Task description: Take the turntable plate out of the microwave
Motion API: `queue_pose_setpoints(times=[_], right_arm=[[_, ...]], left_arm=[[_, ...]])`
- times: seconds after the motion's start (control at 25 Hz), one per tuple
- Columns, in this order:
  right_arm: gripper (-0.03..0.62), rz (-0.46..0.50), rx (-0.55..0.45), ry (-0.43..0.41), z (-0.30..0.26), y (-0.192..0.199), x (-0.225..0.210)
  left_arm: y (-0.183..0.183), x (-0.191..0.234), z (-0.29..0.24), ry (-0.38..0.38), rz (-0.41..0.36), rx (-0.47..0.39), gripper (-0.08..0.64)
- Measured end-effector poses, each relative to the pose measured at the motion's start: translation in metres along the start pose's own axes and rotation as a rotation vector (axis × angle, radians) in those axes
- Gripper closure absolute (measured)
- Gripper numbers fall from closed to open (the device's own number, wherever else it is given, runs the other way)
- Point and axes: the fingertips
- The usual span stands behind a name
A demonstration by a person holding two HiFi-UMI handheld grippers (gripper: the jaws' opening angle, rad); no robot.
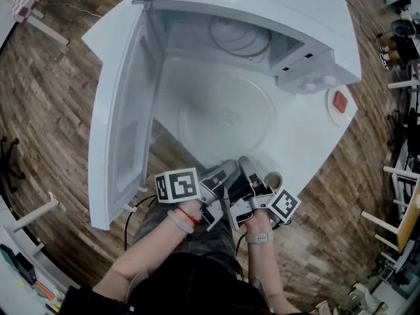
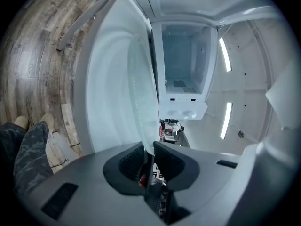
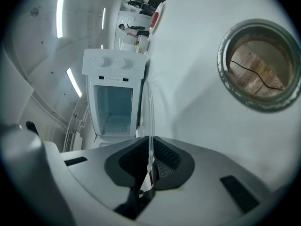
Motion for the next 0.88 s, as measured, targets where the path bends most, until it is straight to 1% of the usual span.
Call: queue_pose_setpoints(times=[0.2, 0.4, 0.48, 0.6, 0.68, 0.88], right_arm=[[0.548, -0.004, -0.002, 0.004, 0.000, -0.003, 0.002], [0.548, -0.003, -0.002, 0.011, 0.000, -0.004, -0.001], [0.549, -0.001, 0.002, 0.018, -0.001, -0.003, -0.003], [0.549, -0.008, 0.004, 0.026, -0.002, -0.002, -0.005], [0.549, -0.011, 0.004, 0.033, -0.002, -0.002, -0.006], [0.549, -0.019, 0.020, 0.055, -0.003, 0.000, -0.012]], left_arm=[[0.005, -0.002, 0.000, 0.029, 0.025, 0.018, 0.505], [0.013, 0.000, 0.007, 0.009, -0.019, 0.060, 0.505], [0.018, 0.001, 0.010, 0.003, -0.048, 0.078, 0.505], [0.021, -0.001, 0.012, -0.007, -0.124, 0.102, 0.506], [0.020, -0.002, 0.013, -0.019, -0.195, 0.112, 0.507], [0.013, -0.004, 0.014, -0.062, -0.437, 0.146, 0.537]])
Point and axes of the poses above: the fingertips, and each gripper's own axes: z backward along the fingers, x to its left, y out of its underside, and after that the axes turned 1 degree about z, right-handed
